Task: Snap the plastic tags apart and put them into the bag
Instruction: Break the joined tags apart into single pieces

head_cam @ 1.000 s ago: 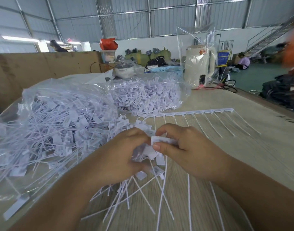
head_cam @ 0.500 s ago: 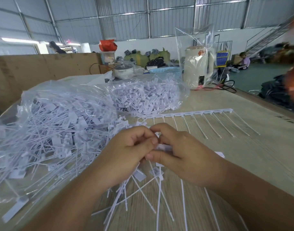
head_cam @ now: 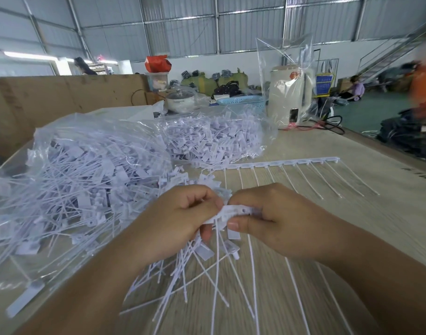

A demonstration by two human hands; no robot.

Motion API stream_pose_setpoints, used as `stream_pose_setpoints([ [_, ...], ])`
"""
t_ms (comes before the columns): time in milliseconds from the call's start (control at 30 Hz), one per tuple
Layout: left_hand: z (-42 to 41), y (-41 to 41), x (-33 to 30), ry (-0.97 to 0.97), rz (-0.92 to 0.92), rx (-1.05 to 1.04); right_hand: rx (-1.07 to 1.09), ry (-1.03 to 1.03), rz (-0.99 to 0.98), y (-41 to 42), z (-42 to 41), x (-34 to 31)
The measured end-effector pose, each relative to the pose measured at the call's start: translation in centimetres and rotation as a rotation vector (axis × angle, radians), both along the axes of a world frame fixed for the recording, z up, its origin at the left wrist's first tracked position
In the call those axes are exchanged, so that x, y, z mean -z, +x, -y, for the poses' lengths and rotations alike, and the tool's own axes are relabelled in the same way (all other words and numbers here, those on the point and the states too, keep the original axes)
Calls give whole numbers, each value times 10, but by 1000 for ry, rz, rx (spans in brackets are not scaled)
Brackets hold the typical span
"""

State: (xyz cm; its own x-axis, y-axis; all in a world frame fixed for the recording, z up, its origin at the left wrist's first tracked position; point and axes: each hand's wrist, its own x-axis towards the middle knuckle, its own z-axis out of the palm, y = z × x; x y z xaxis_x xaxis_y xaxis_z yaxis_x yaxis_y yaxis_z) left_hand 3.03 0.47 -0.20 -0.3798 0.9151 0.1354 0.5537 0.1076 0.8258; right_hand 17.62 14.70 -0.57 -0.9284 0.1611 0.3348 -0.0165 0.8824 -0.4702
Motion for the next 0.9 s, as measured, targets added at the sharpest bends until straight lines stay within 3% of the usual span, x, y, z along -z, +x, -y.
stream_pose_setpoints([
  [167, -2, 5, 2, -58, 13, 33, -47, -64, -19, 2, -1, 1],
  [367, -4, 7, 4, 10, 96, 20, -35, -107, -45, 1, -1, 2],
  [900, -8, 15, 8, 74, 168, -67, 109, -6, -137, -1, 7, 5],
])
